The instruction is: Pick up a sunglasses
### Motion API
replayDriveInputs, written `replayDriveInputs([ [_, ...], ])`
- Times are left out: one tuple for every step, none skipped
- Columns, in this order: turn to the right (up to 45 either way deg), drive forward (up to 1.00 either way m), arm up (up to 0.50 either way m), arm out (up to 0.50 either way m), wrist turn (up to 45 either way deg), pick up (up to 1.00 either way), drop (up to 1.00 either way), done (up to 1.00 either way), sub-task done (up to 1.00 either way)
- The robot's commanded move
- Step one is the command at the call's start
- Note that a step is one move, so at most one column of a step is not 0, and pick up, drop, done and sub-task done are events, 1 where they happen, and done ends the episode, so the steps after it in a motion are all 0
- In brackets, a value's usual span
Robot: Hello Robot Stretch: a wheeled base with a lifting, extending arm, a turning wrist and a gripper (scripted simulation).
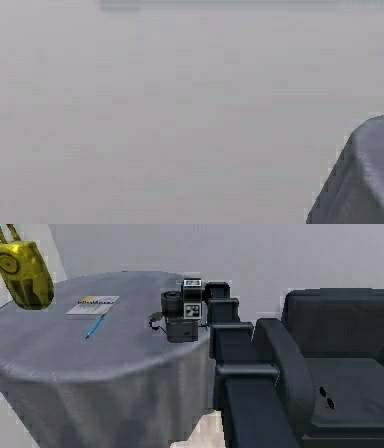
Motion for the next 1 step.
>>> replayDriveInputs([
  [0.0,0.0,0.0,0.0,0.0,0.0,0.0,1.0,0.0],
])
